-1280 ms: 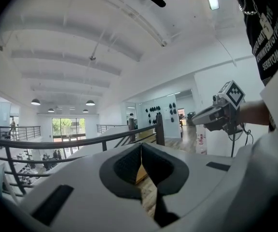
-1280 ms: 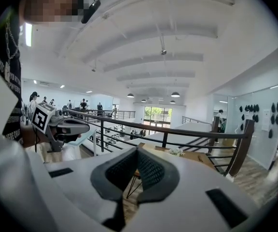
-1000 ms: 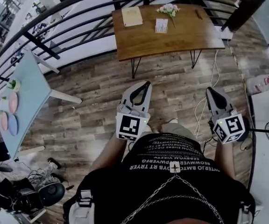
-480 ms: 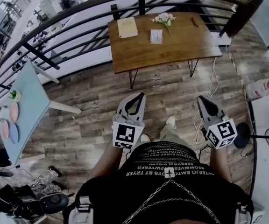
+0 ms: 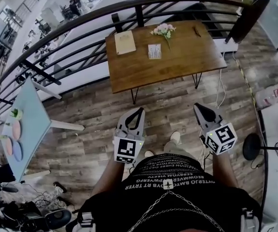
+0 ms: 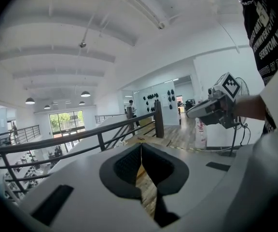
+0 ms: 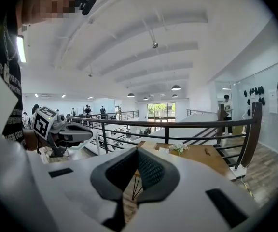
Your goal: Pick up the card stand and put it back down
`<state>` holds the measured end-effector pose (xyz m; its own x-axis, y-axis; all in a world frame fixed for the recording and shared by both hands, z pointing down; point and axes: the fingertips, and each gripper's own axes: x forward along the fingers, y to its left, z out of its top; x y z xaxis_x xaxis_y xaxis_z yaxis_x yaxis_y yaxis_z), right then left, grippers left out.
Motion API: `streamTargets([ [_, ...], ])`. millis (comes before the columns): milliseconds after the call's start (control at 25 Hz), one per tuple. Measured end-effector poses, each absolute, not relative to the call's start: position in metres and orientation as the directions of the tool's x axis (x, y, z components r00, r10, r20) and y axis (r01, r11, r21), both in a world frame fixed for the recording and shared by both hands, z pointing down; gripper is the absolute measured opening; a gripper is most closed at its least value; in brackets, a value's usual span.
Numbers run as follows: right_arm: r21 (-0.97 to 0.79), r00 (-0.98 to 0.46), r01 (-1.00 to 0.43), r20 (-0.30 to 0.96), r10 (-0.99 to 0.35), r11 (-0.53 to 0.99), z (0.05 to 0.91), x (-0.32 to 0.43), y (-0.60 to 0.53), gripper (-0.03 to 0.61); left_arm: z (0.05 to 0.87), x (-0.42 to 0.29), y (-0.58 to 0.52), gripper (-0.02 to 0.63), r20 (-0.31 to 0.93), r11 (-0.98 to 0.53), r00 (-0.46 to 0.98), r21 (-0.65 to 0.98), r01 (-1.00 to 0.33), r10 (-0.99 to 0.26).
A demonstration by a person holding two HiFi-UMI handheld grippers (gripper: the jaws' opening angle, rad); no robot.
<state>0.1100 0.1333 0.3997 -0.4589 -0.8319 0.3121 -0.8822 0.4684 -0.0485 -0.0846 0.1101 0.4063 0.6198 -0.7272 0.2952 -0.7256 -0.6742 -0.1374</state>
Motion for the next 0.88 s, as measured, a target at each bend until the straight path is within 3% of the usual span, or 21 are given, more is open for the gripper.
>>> streamTargets([
  [520, -0.037, -0.453, -0.885, 0.306, -0.837, 0.465, 0.389, 0.172, 0.074, 0.015, 0.393, -0.016, 0.050, 0.029, 0.291, -0.690, 0.632, -0.183, -0.700, -0.719],
  [880, 0.048, -0.446, -0.875, 0.308, -0.840, 0.482, 0.383, 0.207, 0.040, 0.015, 0.378, 0.005, 0.013, 0.029, 0.206, -0.615, 0.585, -0.132, -0.778, -0.785],
])
